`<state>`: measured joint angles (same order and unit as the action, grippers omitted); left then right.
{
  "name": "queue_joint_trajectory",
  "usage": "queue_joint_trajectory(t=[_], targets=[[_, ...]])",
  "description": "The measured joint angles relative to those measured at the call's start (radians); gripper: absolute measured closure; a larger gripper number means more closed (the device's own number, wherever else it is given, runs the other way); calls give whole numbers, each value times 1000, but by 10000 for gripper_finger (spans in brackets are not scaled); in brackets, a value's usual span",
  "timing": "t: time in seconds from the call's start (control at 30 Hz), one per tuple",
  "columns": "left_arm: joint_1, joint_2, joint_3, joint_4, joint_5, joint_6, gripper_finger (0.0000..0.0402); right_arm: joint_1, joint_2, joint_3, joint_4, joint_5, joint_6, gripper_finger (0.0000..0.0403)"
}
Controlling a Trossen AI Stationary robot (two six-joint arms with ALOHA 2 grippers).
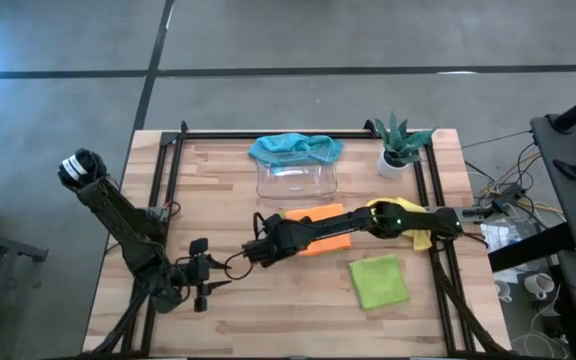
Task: Fold microfiber towels
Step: Stack the orange microfiber cloth on top of the green microfiber cloth
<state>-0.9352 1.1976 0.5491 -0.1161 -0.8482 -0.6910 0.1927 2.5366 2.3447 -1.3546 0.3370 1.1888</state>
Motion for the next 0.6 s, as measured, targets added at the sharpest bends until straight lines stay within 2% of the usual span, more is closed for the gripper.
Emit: queue_joint_trajectory(t=[0.13, 0.33, 0.6], targets=[[0, 0, 0, 0, 1, 0, 251, -8, 0, -1, -10, -2, 17, 188], [0, 0, 0, 0, 6, 0, 251, -23, 11, -18, -25, -56, 24, 217], [0, 0, 0, 0, 6, 0, 251, -37, 12, -34, -44, -57, 50, 282]])
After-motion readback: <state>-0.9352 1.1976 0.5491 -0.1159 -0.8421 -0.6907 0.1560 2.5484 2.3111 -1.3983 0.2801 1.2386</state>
